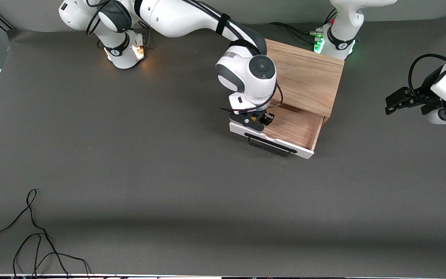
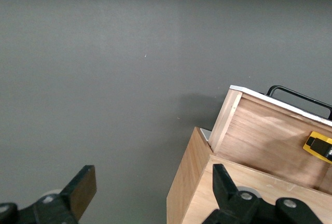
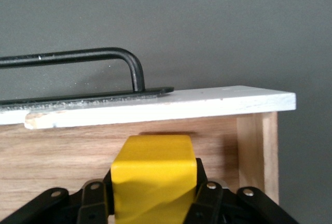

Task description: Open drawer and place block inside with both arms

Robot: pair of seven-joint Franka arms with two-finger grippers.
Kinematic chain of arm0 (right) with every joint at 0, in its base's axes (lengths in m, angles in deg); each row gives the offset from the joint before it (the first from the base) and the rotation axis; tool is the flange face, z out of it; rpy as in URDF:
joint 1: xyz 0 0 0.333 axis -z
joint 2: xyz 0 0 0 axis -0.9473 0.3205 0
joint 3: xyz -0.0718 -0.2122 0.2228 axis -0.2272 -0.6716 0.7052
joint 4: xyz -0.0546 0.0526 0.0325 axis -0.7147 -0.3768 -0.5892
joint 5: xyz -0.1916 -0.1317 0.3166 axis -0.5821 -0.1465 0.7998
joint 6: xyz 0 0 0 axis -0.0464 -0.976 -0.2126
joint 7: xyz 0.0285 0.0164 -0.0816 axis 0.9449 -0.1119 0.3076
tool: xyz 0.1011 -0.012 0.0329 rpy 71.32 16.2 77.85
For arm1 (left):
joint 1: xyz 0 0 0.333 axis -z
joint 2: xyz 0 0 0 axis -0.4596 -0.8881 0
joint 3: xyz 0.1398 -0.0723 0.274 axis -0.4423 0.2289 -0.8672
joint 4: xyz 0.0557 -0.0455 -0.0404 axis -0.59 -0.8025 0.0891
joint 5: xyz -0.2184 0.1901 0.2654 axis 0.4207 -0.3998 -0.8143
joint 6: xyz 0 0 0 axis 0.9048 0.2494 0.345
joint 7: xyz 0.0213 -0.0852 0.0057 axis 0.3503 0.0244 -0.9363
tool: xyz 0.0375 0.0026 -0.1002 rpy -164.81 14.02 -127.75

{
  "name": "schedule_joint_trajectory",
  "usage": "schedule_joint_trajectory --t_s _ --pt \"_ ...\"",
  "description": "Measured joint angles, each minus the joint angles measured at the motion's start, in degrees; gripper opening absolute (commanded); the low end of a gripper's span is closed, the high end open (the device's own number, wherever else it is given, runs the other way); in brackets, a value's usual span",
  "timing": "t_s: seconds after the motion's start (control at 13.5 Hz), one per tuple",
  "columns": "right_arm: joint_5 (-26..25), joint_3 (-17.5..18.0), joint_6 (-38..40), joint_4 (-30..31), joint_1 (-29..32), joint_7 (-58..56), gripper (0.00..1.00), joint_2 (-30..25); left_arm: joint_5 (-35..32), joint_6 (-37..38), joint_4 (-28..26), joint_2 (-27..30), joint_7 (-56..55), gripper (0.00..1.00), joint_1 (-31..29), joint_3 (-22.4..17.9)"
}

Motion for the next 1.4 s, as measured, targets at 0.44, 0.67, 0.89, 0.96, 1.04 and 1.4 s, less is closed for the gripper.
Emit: schedule_joint_trajectory --t_s 0.44,0.67,0.89,0.96,1.04,1.4 --pt "0.3 0.0 2.08 -2.25 -0.05 0.0 1.0 -0.51 -1.78 0.35 -0.05 -0.01 1.53 1.0 0.03 0.39" --pt "1.56 -0.22 8.96 -4.55 0.38 0.0 1.0 -4.81 -1.9 0.35 -0.51 -0.2 1.63 1.0 -0.03 0.33" --pt "1.71 -0.55 17.71 -5.19 3.59 -1.52 1.0 -12.89 -1.93 0.32 -0.75 -0.3 1.67 1.0 -0.17 0.24" --pt "1.73 -0.66 20.41 -5.15 5.37 -4.33 1.0 -15.34 -1.93 0.3 -0.75 -0.3 1.69 1.0 -0.23 0.18" --pt "1.76 -0.81 22.94 -5.03 7.29 -8.23 1.0 -17.61 -1.93 0.29 -0.76 -0.3 1.71 1.0 -0.25 0.1" --pt "1.76 -1.74 30.97 1.72 19.69 -31.26 1.0 -28.46 -1.94 0.18 -0.76 -0.3 1.74 1.0 -0.28 -0.04"
